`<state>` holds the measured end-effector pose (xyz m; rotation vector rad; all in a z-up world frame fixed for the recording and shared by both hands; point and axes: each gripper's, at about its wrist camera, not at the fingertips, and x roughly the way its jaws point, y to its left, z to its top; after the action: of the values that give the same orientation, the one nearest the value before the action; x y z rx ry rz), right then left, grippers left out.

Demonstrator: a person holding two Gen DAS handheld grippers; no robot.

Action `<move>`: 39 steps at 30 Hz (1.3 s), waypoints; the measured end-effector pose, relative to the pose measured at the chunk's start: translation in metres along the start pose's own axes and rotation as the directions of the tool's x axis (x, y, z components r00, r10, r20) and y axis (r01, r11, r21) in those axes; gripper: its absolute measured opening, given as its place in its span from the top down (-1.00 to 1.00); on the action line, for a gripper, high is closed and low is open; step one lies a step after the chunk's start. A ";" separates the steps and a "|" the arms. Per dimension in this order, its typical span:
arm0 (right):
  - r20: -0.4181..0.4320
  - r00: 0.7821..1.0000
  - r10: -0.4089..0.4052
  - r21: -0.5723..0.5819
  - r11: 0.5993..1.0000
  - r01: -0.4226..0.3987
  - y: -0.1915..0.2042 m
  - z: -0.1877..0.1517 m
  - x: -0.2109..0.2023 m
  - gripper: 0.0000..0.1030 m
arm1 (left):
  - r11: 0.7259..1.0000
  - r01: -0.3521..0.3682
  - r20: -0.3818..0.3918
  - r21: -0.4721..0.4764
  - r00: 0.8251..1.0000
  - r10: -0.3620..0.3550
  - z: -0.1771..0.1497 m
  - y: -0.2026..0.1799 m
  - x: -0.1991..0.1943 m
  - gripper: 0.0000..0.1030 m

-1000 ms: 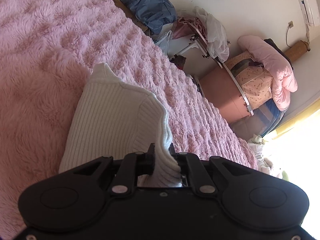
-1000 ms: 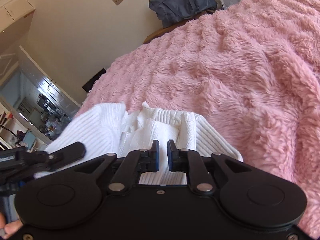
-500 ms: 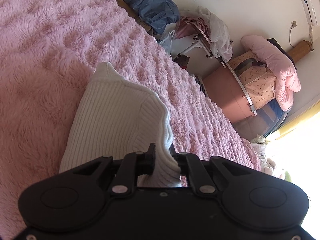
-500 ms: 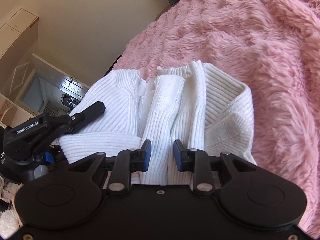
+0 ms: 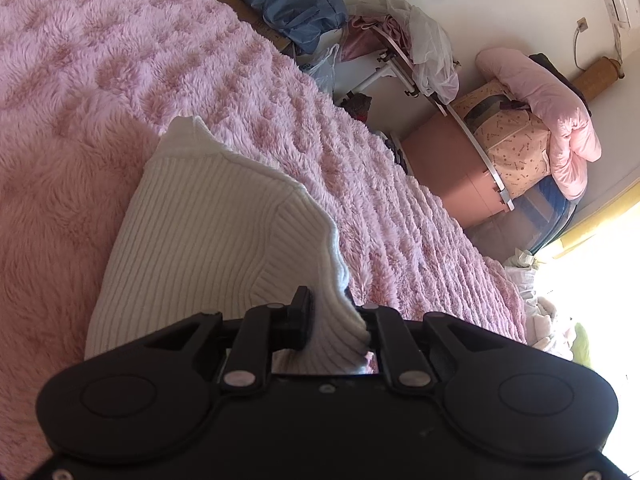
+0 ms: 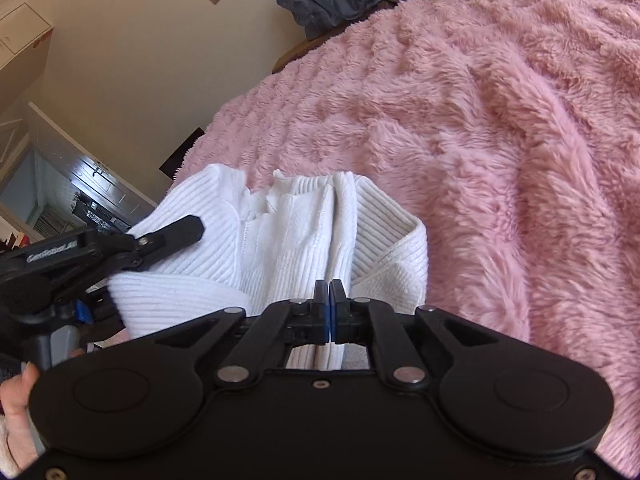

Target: Fold small clothes

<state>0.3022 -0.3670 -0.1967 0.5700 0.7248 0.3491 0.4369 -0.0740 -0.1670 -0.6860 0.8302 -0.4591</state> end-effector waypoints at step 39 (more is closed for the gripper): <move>-0.029 0.990 -0.141 -0.068 0.988 0.138 0.028 -0.118 -0.043 0.86 | 0.987 -0.110 -0.154 0.118 0.980 0.128 -0.026 -0.038 0.097 0.41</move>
<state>0.1857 -0.3229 -0.2294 0.4489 0.7781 0.2521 0.4697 -0.1697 -0.2022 -0.4992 0.9855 -0.4521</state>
